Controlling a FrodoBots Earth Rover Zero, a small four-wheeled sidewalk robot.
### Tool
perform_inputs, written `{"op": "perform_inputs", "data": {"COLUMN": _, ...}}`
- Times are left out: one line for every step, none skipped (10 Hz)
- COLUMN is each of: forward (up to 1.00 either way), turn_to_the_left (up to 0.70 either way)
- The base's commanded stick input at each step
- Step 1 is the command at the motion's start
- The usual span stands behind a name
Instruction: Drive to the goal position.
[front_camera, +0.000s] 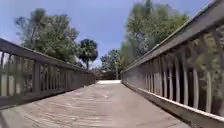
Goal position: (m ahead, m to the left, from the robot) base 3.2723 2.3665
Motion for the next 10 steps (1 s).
{"op": "perform_inputs", "data": {"forward": 0.7, "turn_to_the_left": 0.0}}
{"op": "perform_inputs", "data": {"forward": 0.7, "turn_to_the_left": 0.0}}
{"op": "perform_inputs", "data": {"forward": 0.7, "turn_to_the_left": 0.0}}
{"op": "perform_inputs", "data": {"forward": 0.7, "turn_to_the_left": 0.0}}
{"op": "perform_inputs", "data": {"forward": 0.7, "turn_to_the_left": 0.0}}
{"op": "perform_inputs", "data": {"forward": 0.7, "turn_to_the_left": 0.0}}
{"op": "perform_inputs", "data": {"forward": 0.7, "turn_to_the_left": 0.0}}
{"op": "perform_inputs", "data": {"forward": 0.7, "turn_to_the_left": 0.0}}
{"op": "perform_inputs", "data": {"forward": 0.7, "turn_to_the_left": 0.0}}
{"op": "perform_inputs", "data": {"forward": 0.7, "turn_to_the_left": 0.0}}
